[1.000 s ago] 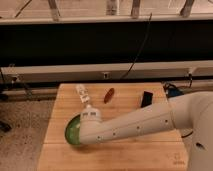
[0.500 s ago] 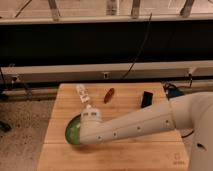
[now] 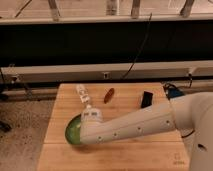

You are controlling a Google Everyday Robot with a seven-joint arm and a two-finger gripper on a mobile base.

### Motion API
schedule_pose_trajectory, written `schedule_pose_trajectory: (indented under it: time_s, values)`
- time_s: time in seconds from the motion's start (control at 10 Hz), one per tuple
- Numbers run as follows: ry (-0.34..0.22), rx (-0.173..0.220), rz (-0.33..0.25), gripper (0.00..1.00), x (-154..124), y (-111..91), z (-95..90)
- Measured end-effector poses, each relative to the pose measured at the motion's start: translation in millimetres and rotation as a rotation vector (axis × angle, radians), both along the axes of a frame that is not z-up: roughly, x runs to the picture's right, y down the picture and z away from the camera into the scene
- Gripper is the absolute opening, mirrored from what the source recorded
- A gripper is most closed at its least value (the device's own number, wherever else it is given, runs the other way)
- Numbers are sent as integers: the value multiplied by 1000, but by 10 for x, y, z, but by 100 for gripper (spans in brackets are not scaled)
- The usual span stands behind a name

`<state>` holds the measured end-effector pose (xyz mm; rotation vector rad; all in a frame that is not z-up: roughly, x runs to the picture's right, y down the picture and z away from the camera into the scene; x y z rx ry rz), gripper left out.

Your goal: Pick up the ceramic bowl

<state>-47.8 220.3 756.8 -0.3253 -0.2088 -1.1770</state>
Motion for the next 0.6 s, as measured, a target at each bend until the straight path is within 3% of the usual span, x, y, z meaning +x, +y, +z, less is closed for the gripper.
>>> schedule_pose_trajectory:
  time_s: [0.6]
  values:
    - [-4, 4, 0, 0, 14, -15, -31]
